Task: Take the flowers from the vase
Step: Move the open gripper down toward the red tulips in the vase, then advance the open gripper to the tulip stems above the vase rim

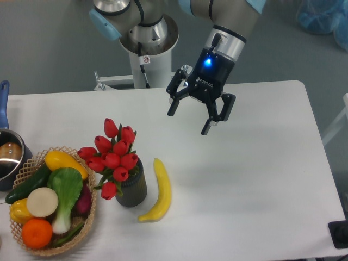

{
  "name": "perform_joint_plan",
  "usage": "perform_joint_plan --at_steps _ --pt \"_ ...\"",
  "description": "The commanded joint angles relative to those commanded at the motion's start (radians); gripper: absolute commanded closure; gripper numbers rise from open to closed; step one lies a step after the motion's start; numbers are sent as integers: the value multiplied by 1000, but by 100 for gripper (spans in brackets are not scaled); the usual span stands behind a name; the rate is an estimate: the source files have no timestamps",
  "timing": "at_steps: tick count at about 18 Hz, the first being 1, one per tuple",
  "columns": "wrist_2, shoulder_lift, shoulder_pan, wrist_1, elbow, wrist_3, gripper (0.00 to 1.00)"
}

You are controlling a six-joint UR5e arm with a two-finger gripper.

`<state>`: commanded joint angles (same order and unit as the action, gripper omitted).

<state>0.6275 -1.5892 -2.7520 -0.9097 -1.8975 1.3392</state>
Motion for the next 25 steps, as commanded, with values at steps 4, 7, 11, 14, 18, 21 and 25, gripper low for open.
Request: perform_joint_plan --at_steps 4,7,11,14,18,21,25 --pt "-57 -37 -5 0 40 -12 0" --pt "-66 -61 14 5 41 6 0" --pt "-81 -103 57 9 48 60 0" --pt "-113 -143 64 12 58 124 0" --pt "-210 -209 66 8 43 270 0" --pt "-276 -227 71 9 34 273 0" --pt "-327 -227 57 11 -12 290 0"
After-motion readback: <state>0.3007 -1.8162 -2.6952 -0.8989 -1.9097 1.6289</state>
